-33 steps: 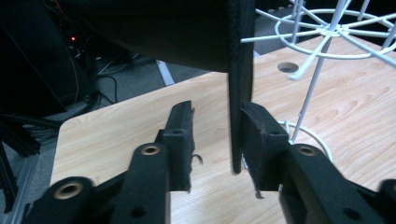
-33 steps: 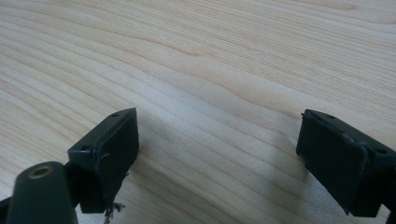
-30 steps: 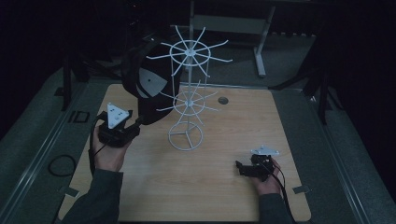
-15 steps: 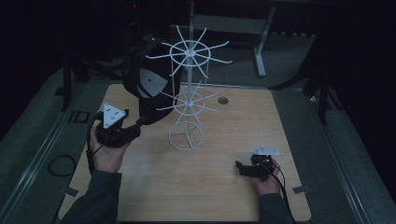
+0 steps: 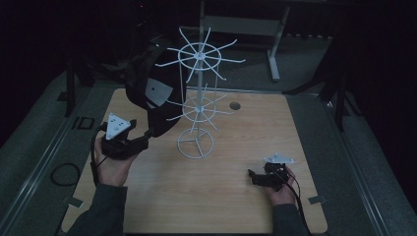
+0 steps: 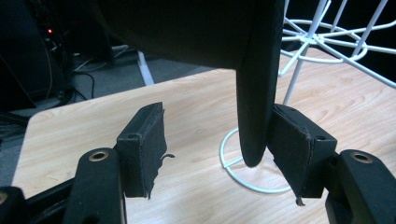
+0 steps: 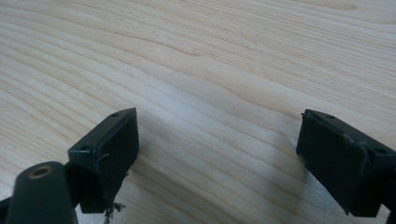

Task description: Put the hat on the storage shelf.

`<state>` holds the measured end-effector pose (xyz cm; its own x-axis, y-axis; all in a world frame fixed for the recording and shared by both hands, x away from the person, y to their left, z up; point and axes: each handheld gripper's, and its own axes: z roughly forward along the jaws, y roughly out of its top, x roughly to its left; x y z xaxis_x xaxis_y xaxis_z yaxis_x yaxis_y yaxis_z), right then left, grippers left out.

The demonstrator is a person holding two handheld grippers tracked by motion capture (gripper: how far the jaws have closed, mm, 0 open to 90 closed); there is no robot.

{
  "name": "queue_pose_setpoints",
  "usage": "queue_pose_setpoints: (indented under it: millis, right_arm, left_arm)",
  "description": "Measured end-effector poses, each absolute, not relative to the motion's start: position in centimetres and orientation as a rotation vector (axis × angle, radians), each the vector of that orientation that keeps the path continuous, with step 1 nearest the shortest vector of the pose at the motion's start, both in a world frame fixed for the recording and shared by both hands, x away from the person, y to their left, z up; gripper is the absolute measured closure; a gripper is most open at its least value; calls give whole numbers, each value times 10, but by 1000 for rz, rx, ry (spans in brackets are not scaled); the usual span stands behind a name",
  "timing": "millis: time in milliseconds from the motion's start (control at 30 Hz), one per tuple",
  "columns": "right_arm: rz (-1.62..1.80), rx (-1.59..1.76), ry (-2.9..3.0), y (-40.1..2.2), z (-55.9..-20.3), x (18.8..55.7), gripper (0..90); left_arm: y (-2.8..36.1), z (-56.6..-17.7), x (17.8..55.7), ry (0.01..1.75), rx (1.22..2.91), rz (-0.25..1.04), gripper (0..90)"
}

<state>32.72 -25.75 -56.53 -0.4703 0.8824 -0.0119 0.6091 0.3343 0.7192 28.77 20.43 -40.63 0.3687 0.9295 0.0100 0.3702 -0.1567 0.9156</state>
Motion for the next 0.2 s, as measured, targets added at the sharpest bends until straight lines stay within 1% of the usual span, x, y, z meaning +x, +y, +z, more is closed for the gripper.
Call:
queue_pose_setpoints:
  millis: [200]
  right_arm:
    - [927,1316,2201,-257,-565,327,127]
  left_arm:
    - [202,-413,287,1163,1726,737,378]
